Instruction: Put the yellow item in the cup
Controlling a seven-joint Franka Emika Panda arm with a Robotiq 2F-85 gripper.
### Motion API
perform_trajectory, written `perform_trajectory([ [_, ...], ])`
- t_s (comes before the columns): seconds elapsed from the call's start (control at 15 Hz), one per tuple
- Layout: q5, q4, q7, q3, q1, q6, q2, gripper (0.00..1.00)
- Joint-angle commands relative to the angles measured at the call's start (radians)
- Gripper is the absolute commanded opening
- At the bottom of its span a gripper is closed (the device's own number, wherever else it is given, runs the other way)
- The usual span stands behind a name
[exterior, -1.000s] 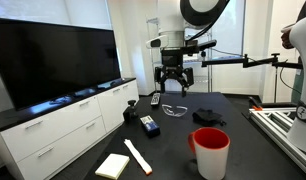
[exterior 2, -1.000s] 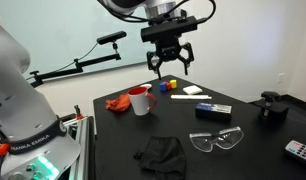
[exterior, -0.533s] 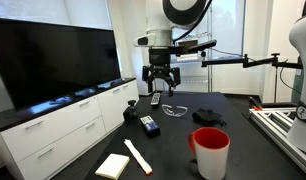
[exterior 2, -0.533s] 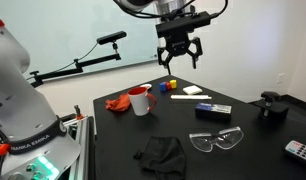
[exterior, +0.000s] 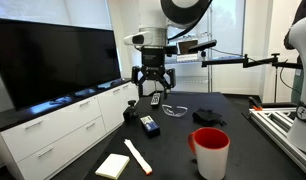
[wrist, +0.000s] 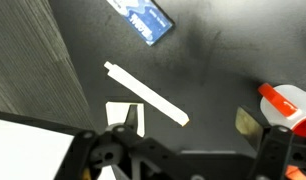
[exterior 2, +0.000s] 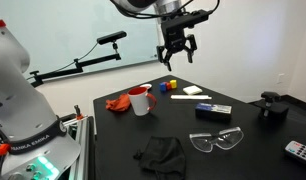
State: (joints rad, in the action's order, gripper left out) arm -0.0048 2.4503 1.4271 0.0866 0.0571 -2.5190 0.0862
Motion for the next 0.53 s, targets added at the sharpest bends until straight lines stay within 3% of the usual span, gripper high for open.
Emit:
perform_trajectory([
  [0.0, 0.019, -0.102, 0.163, -0.034, 0.009, -0.012, -0.07, 1.0],
  [0.27, 0.034, -0.203, 0.302, -0.098, 0.009, -0.036, -0.168, 1.0],
  [0.47, -0.037, -0.274, 0.263, -0.136, 0.007, -0.045, -0.248, 1.0],
])
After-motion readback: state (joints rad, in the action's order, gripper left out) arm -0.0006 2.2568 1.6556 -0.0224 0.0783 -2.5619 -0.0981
